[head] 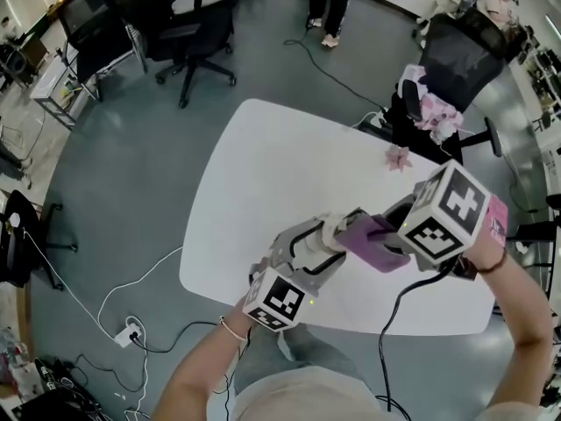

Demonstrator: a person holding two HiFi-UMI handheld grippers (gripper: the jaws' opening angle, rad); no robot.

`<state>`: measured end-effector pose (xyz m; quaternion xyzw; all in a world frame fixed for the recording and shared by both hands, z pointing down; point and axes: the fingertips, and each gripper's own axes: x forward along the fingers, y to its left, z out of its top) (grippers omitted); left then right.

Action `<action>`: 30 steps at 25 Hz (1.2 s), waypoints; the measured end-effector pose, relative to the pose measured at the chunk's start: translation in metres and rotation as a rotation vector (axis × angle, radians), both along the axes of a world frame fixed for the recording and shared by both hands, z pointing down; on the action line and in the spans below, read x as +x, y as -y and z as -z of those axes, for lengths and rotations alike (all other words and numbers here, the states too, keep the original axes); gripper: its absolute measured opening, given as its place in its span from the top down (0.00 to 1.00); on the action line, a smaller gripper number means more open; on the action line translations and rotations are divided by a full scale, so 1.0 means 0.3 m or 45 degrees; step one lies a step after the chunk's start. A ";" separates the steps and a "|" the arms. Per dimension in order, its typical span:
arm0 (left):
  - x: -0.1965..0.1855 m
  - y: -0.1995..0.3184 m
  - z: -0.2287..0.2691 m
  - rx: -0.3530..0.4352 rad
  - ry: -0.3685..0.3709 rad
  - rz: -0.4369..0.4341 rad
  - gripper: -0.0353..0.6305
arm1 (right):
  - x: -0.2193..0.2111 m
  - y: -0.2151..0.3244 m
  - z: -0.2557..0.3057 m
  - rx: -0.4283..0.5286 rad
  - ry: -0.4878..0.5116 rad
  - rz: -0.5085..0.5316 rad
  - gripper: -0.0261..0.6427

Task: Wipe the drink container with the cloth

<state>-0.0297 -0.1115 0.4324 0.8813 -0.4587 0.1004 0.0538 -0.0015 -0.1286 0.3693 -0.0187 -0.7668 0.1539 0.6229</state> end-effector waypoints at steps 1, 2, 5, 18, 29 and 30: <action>-0.001 -0.001 0.001 0.001 0.003 -0.001 0.52 | -0.003 -0.011 0.002 -0.003 0.002 0.009 0.85; -0.001 -0.002 0.002 0.003 0.006 -0.002 0.52 | -0.006 -0.021 0.003 -0.007 0.005 0.017 0.85; 0.002 -0.003 0.001 0.004 0.004 -0.002 0.52 | -0.014 -0.043 0.000 -0.025 0.011 0.035 0.85; 0.008 0.006 0.005 -0.004 -0.001 0.001 0.52 | -0.018 -0.041 -0.054 -0.043 -0.051 0.068 0.85; 0.004 0.006 -0.002 -0.007 0.002 -0.001 0.52 | -0.028 -0.002 -0.092 -0.038 -0.083 0.038 0.85; 0.003 0.007 -0.001 -0.007 0.002 -0.001 0.52 | -0.029 0.002 -0.093 -0.040 -0.084 0.034 0.85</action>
